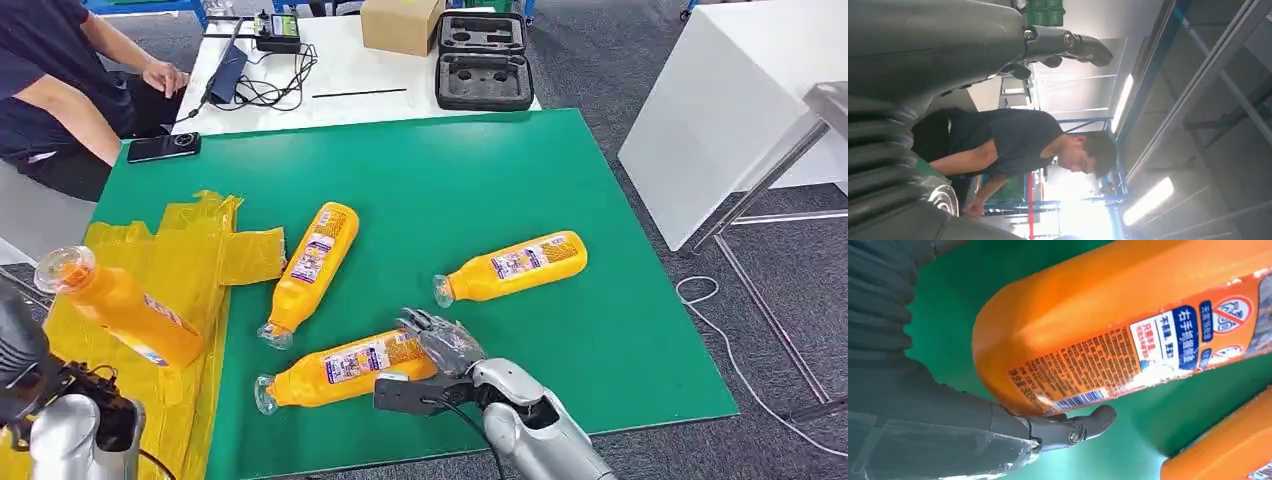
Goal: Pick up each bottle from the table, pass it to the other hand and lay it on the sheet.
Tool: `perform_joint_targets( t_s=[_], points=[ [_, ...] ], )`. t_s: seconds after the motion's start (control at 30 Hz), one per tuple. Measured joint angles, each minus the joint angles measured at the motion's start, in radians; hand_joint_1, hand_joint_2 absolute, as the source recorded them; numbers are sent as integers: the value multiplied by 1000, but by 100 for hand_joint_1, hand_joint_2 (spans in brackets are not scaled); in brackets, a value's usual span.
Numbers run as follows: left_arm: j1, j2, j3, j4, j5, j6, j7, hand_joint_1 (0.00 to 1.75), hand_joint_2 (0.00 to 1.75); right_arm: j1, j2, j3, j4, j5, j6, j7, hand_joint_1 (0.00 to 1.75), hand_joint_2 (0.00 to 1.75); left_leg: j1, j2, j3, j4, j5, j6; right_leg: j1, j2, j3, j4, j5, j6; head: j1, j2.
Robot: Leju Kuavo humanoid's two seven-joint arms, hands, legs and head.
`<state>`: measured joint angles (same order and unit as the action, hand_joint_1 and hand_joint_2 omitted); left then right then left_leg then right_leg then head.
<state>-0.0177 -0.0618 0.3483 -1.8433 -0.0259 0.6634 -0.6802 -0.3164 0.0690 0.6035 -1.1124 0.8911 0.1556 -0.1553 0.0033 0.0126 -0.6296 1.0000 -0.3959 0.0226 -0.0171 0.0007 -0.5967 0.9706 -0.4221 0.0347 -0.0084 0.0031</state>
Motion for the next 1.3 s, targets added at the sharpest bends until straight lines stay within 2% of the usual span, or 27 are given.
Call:
perform_joint_targets(
  t_s=[0.3,0.33,1.1,1.13,1.3],
  points=[
    [-5,16,-15,12,14,16,-3,0,0,-21,3,16,22,19,-27,20,0,175,0,0,0,0,0,0,0,0,0,0,0,0,0,0],
    [-5,18,-16,12,15,16,-4,0,0,-22,5,18,22,21,-30,22,0,0,0,0,0,0,0,0,0,0,0,0,0,0,0,0],
    [-19,20,-38,32,16,11,-7,0,0,-71,15,49,32,40,-49,30,0,0,0,0,0,0,0,0,0,0,0,0,0,0,0,0],
    [-24,21,-40,35,15,13,-8,0,0,-74,18,54,36,40,-49,30,0,175,0,0,0,0,0,0,0,0,0,0,0,0,0,0],
    [-41,22,-45,50,12,16,-10,0,0,-88,43,90,56,33,-45,24,0,175,0,0,0,0,0,0,0,0,0,0,0,0,0,0]
  ],
)
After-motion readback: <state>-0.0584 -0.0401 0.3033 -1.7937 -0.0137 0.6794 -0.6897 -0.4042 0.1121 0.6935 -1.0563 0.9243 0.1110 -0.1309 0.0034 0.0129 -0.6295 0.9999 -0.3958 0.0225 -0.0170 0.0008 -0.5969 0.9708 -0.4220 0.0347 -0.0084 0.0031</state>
